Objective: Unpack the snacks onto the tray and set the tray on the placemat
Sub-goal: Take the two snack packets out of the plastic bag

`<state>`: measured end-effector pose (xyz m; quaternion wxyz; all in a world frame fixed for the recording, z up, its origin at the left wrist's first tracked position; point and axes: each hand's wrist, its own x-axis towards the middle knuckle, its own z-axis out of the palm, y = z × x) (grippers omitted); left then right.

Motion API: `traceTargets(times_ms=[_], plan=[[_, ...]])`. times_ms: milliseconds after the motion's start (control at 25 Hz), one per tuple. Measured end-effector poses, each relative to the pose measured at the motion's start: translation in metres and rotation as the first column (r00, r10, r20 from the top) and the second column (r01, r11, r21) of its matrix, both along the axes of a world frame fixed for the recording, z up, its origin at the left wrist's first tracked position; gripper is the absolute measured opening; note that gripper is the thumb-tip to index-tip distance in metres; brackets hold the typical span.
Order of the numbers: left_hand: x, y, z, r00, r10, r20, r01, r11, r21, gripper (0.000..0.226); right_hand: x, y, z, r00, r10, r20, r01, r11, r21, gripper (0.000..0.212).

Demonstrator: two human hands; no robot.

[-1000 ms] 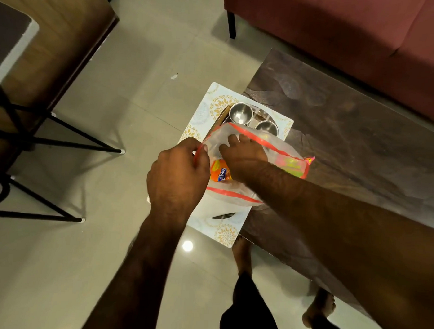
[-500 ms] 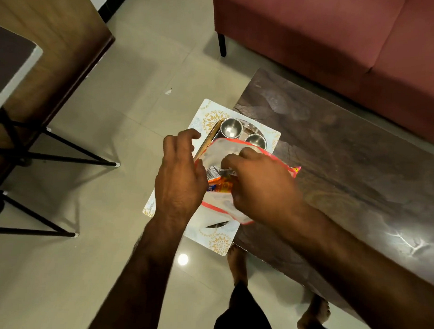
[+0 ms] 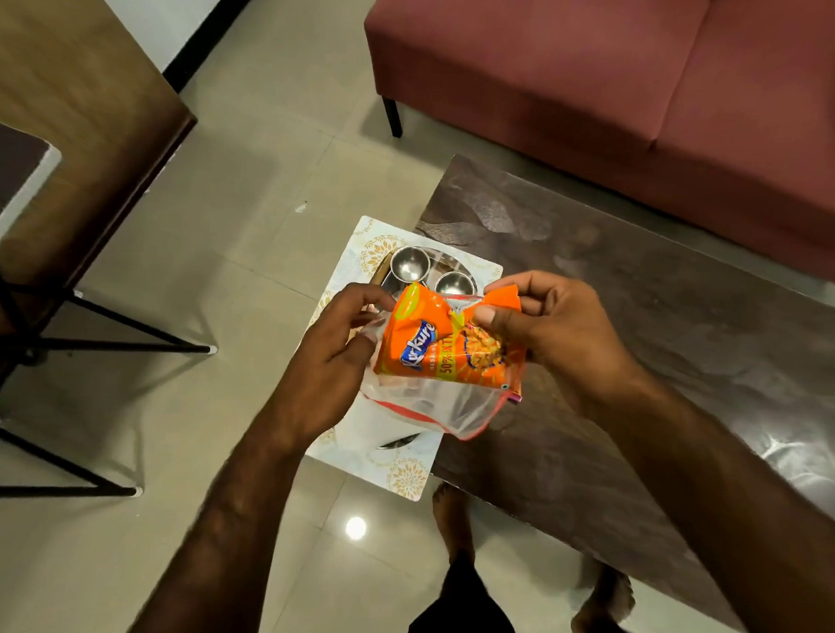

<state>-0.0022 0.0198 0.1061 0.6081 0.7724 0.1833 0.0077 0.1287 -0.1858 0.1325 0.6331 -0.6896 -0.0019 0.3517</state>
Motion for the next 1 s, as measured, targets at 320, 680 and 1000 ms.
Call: traceTargets(times_ms=[320,680,1000], plan=[[0.000,-0.021,-0.006,0.972,0.226,-0.063,-0.218,0.970,0.110,0.031,-0.011,-0.002,-0.013,1.000,-0.006,-0.006,0.005,0.997,-0.074,0.008],[0.005,-0.026,-0.015,0.939,0.335,-0.076,-0.335,0.942,0.023,0.030,-0.023,-0.016,-0.022,0.978,0.039,-0.205,-0.025,0.997,0.068,0.028],[0.007,-0.029,-0.019,0.969,0.247,-0.014,-0.228,0.914,0.336,0.021,-0.033,-0.025,-0.023,0.971,0.224,-0.079,-0.222,0.974,0.035,0.068]])
